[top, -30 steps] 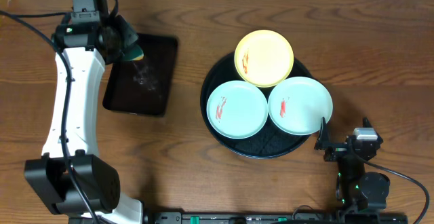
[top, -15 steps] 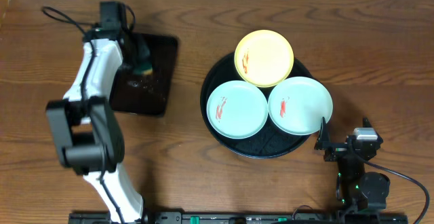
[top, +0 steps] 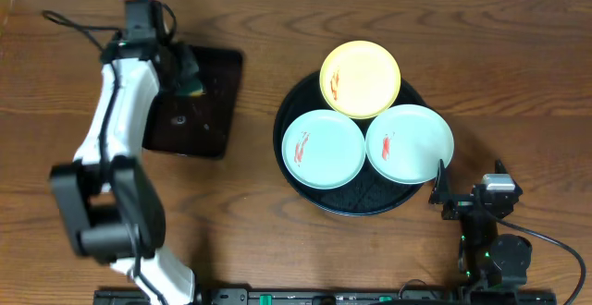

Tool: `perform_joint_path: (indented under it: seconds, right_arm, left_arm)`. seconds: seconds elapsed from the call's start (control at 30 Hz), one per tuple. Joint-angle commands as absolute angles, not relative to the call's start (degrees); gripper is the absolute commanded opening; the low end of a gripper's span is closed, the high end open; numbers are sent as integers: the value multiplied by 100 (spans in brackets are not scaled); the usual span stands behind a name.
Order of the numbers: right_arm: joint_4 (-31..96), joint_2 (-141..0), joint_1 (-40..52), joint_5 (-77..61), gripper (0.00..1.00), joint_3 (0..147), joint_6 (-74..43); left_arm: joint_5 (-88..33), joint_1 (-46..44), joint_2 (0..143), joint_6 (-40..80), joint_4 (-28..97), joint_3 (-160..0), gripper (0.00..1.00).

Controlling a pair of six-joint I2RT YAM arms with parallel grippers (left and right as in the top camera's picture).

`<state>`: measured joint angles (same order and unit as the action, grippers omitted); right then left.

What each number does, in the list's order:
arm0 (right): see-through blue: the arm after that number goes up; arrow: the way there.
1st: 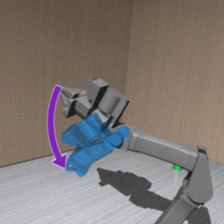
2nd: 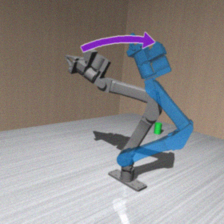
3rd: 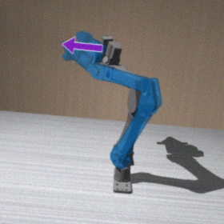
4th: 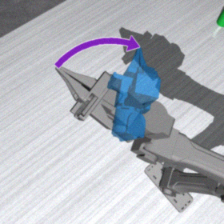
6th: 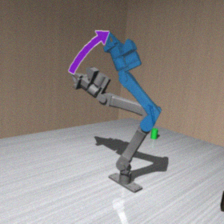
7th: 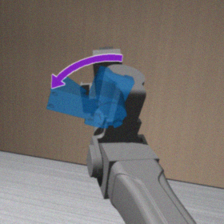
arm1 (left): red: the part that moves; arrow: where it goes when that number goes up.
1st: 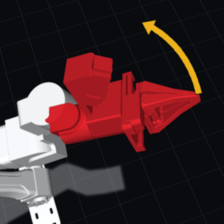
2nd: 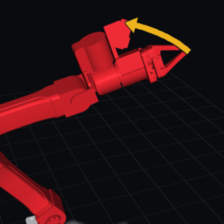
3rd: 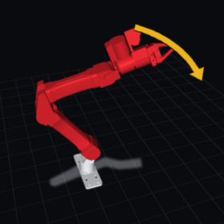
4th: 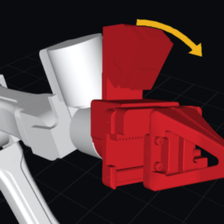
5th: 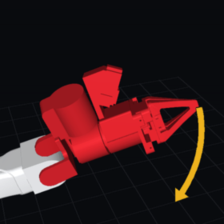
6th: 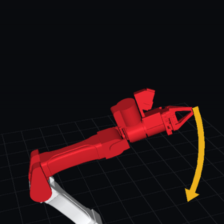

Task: Clean dirty plates on tray and stack at the side

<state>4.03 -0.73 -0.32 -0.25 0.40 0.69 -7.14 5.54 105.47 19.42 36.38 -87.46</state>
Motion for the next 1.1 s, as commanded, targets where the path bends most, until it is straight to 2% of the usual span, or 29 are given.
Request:
perform_joint_path:
  seconds: [0.0,0.2,0.3,0.77,0.9,1.07]
  right_arm:
    - [427,-54,-108,-47,99,32,137]
    - [427,-54,-108,-47,99,32,137]
    - [427,-54,-108,-47,99,32,137]
    - [427,-54,-108,-47,99,32,137]
    - [427,-54,-108,-47,99,32,137]
    - [427,-54,-108,-47,99,32,137]
  left_arm:
    - [-788,582,10217,1686,3472,-8827,7]
    - [-792,578,10593,1605,2290,-7935,8]
    - [-797,589,10709,1479,2112,-7780,7]
    - [-1052,580,9080,1120,1100,-7924,7]
    - [-1052,582,9314,982,1120,-7675,8]
    - [-1052,596,10388,797,1164,-7334,8]
